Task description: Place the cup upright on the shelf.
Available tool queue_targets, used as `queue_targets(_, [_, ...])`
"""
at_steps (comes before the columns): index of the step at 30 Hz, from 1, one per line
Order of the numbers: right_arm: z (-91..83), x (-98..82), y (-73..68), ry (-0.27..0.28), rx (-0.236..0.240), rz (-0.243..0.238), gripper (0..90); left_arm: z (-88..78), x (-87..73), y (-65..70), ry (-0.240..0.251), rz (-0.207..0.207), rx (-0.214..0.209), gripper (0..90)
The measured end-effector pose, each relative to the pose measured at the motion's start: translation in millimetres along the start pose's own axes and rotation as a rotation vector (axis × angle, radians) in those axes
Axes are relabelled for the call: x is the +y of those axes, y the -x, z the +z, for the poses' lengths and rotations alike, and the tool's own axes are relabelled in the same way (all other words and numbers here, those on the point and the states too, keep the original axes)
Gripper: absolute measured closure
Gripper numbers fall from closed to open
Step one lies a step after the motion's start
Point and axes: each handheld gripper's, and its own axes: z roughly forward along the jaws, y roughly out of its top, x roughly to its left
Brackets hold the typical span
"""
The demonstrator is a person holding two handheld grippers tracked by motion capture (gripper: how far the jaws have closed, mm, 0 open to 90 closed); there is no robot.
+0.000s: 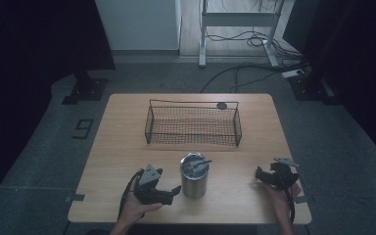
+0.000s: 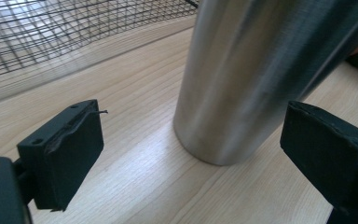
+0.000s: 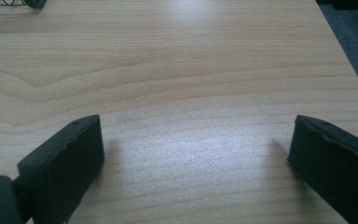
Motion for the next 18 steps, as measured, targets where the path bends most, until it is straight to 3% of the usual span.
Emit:
queue_targets(7, [0.0,0.0,0.0,0.0,0.0,0.0,3.3,6.8,5.5,10.6,-0.002,0.033,-0.047,4.2])
queue_targets(18, [0.0,0.0,0.0,0.0,0.0,0.001,3.4,18.0,18.3,22.4,-0.006,0.039,-0.063,2.4])
